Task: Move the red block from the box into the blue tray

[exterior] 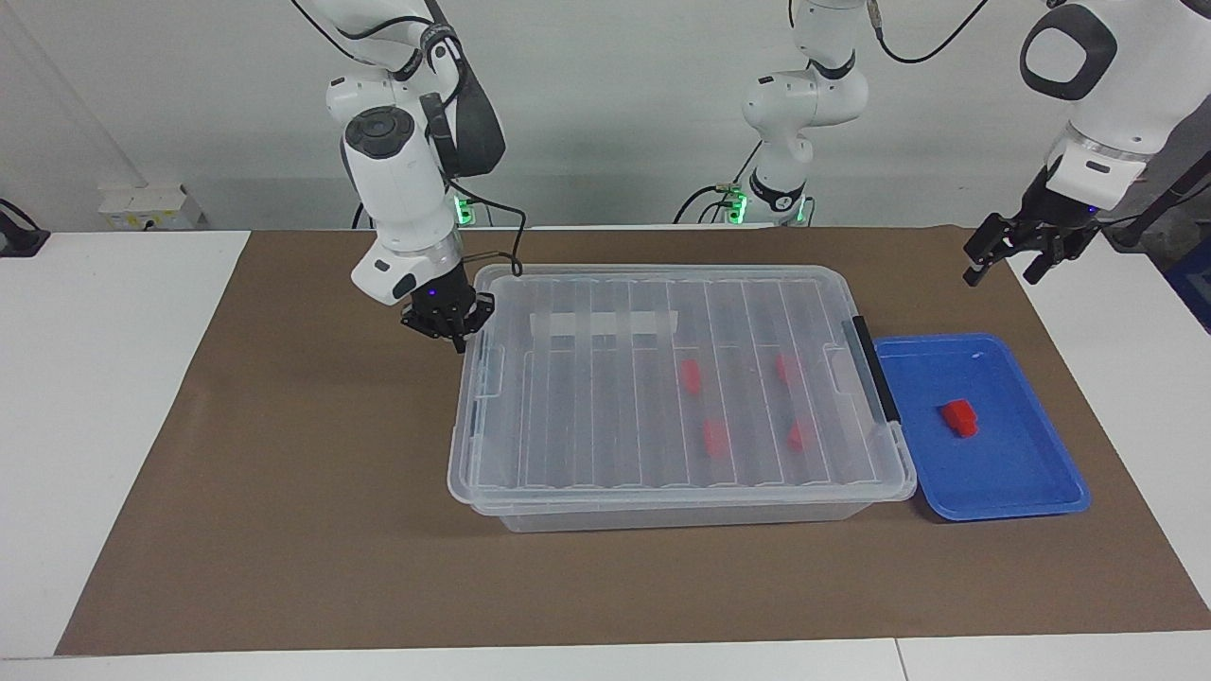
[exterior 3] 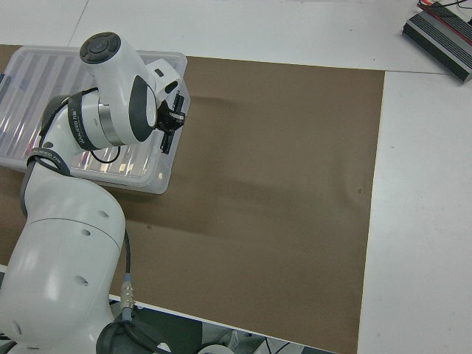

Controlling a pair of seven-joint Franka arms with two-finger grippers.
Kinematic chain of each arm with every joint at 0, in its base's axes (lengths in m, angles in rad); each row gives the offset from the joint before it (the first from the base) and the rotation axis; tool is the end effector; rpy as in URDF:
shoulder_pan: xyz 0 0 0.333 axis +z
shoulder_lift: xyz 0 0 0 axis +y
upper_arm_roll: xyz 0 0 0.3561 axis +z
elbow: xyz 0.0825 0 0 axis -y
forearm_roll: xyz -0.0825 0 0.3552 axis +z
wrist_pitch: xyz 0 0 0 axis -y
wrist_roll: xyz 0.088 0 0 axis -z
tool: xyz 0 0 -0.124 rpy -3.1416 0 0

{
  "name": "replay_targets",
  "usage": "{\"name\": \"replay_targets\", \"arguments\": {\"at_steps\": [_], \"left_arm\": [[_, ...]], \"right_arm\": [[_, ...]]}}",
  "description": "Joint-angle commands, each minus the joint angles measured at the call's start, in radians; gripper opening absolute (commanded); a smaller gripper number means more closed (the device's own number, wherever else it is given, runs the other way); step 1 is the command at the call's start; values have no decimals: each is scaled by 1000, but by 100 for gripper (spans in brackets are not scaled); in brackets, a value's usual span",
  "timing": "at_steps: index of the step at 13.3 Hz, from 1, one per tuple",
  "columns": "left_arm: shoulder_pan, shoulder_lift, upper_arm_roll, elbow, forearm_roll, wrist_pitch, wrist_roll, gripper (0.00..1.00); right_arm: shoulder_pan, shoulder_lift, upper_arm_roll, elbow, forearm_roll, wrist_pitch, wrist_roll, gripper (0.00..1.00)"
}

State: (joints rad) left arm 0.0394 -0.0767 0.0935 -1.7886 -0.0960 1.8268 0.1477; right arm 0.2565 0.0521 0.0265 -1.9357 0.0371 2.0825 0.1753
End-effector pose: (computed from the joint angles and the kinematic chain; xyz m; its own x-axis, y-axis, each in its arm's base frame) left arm 0.5164 0.0615 0.6133 0.9919 0.0097 0.1268 -0.0011 -0.9964 0.0843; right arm 0.5356 0.1580 0.5008 0.9923 0.0883 0.0866 0.0929 -0.9944 -0.0512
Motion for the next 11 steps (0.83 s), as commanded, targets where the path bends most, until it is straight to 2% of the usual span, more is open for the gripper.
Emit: {"name": "replay_targets", "arguments": {"at_steps": [1, 4, 6, 11], "left_arm": [[-33, -28, 2, -32, 9, 9, -16, 100], [-96, -25, -4, -28, 7, 28, -16, 100], [-98, -25, -6, -31, 9, 46, -22, 100], [-96, -25, -6, -28, 9, 40, -17, 100]], "right_arm": [[4, -18, 1, -11, 23, 7, 13, 0], [3, -28, 1, -9, 29, -4, 13, 0], [-19, -69, -7, -16, 29, -44, 6, 0], [-141, -135, -10, -17, 27, -130, 7, 0]]}}
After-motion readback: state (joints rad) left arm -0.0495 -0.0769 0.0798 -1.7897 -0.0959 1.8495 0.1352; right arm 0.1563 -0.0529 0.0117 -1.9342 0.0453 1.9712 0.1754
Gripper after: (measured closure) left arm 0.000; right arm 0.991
